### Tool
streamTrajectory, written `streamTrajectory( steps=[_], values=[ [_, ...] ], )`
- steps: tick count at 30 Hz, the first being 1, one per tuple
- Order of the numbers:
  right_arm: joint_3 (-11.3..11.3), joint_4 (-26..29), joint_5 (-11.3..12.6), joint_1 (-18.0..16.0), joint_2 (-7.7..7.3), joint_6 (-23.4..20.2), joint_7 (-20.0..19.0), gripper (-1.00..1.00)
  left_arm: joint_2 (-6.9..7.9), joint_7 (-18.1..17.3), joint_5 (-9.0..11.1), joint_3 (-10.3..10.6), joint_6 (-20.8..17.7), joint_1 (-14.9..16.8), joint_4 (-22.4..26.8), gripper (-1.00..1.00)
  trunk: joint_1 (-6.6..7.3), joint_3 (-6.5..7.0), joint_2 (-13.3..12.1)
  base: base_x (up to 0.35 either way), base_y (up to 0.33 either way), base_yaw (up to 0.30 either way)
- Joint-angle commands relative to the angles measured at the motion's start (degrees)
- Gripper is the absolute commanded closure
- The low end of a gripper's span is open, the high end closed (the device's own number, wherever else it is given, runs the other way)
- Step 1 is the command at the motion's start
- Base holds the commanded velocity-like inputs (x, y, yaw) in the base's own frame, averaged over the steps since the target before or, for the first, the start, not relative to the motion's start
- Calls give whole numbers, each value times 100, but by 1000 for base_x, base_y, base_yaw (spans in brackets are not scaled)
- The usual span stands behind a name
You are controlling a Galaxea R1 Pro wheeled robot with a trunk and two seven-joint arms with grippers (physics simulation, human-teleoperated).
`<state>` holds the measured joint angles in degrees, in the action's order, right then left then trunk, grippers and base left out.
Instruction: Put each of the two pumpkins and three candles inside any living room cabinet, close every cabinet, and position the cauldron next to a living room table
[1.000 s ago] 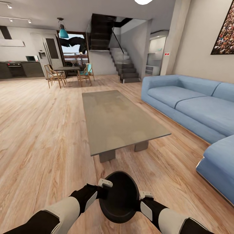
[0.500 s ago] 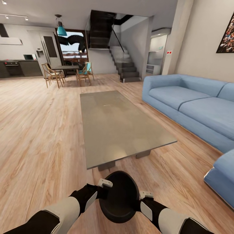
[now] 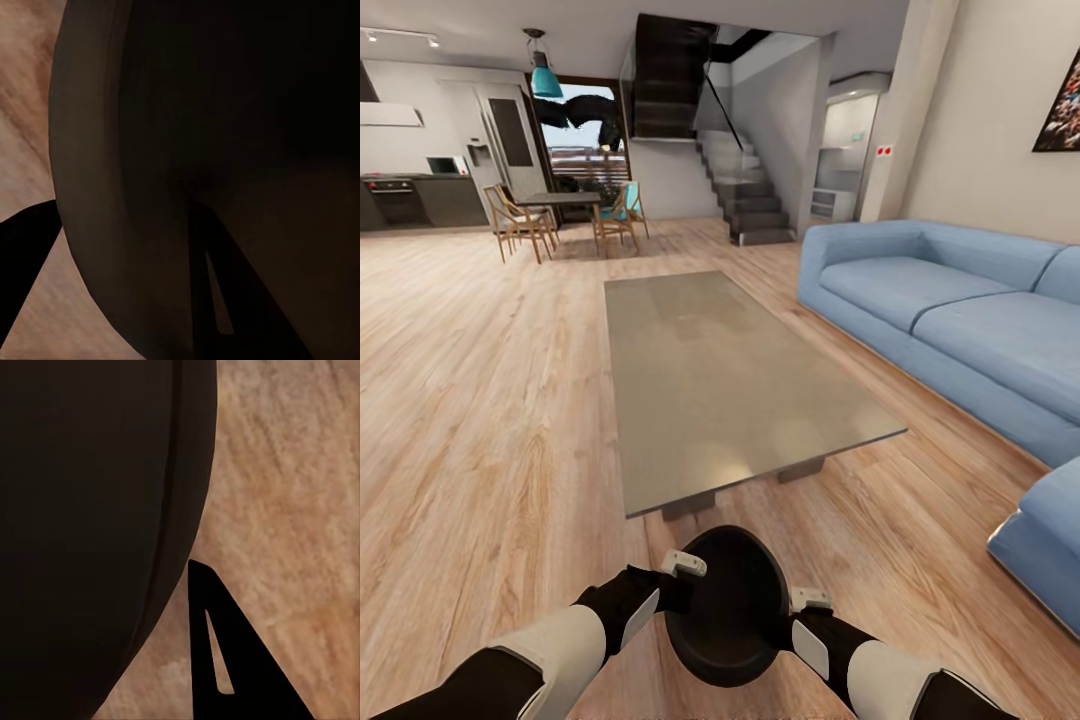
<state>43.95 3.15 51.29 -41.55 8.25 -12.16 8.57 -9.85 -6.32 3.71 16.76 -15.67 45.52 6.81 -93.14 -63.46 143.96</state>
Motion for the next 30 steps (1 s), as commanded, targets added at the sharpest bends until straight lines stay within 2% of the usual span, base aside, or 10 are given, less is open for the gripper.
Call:
streamTrajectory(
  steps=[1,13,30],
  values=[
    [19,135,92,-2,1,-32,22,100,0,-13,113,65,-33,1,13,100,2,-14,3,0,0,0],
    [22,135,92,-2,1,-32,22,100,0,-13,113,65,-33,1,13,100,2,-118,3,0,0,0],
    [17,142,92,-2,1,-32,22,100,0,-10,107,65,-33,1,13,100,2,-180,3,0,0,27]
  ],
)
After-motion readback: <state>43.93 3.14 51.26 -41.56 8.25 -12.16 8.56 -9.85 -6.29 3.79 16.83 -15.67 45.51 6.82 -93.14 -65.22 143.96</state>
